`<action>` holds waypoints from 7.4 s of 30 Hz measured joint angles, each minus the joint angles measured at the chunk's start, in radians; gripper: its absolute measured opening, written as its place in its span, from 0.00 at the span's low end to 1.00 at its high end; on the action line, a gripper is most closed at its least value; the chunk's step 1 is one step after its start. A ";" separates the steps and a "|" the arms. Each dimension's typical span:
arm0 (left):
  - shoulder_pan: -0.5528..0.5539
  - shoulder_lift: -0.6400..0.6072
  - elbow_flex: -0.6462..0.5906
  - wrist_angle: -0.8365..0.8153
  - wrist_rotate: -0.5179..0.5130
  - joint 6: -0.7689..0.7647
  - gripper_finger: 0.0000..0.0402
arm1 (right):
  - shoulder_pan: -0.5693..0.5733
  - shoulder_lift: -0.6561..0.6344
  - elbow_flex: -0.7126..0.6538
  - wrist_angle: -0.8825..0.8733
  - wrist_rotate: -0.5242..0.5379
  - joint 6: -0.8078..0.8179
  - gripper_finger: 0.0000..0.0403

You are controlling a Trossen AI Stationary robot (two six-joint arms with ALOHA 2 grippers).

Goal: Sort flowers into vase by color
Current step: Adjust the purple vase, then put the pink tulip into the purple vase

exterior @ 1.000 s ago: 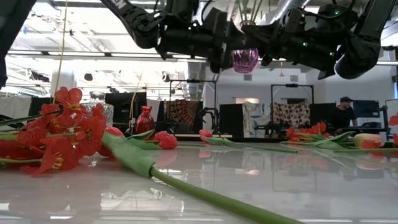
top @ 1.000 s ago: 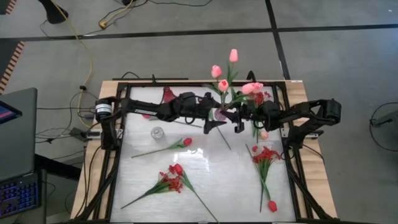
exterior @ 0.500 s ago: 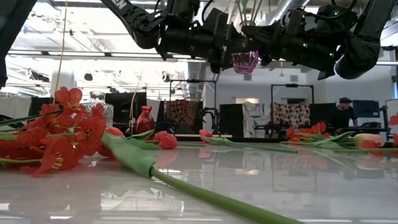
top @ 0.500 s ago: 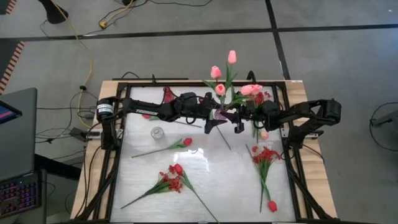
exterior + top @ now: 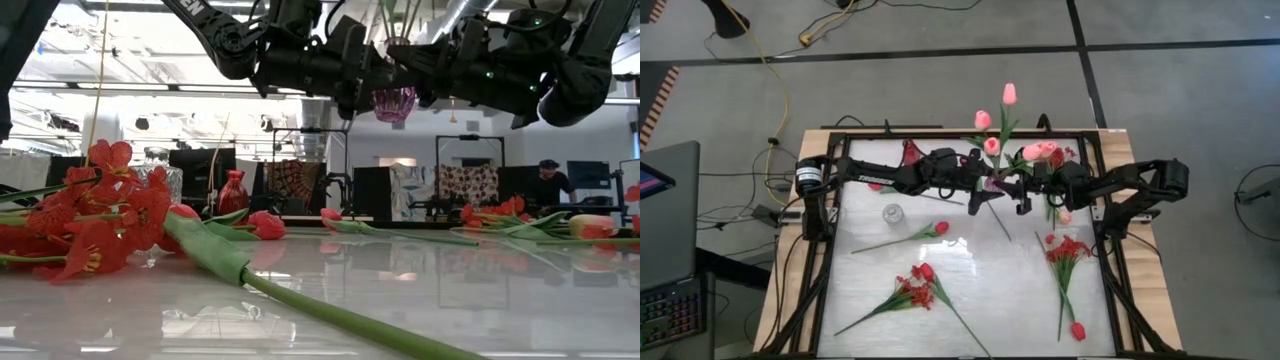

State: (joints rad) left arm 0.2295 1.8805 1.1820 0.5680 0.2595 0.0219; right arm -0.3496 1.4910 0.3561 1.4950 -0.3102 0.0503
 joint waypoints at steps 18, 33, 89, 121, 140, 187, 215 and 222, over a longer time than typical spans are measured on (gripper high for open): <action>0.034 -0.021 -0.007 -0.045 0.101 0.011 0.65 | -0.080 -0.171 0.000 -0.392 -0.152 0.065 0.81; 0.024 -0.035 -0.126 0.113 -0.004 0.047 0.65 | -0.024 -0.331 0.187 -0.932 -0.119 -0.083 0.82; 0.023 -0.033 -0.124 0.066 -0.002 0.072 0.45 | 0.072 -0.281 0.285 -1.005 0.165 -0.177 0.08; 0.055 -0.197 -0.075 -0.424 0.006 0.288 0.81 | 0.072 -0.428 0.283 -1.350 0.180 -0.164 0.84; 0.058 -0.398 -0.013 -1.135 -0.195 0.404 0.81 | 0.072 -0.513 0.283 -1.770 0.233 -0.076 0.83; -0.098 -1.025 -0.419 -1.117 -0.238 0.063 0.80 | -0.067 -0.113 0.273 -2.055 0.605 0.612 0.75; -0.098 -1.024 -0.419 -1.119 -0.238 0.015 0.80 | -0.141 -0.332 0.341 -2.305 0.435 0.506 0.08; -0.098 -1.024 -0.415 -1.074 -0.239 0.048 0.80 | -0.156 -0.527 0.446 -2.318 0.438 0.511 0.06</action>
State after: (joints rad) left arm 0.1318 0.8562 0.7668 -0.5060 0.0200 0.0704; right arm -0.5059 0.9643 0.8023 -0.8229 0.1283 0.5610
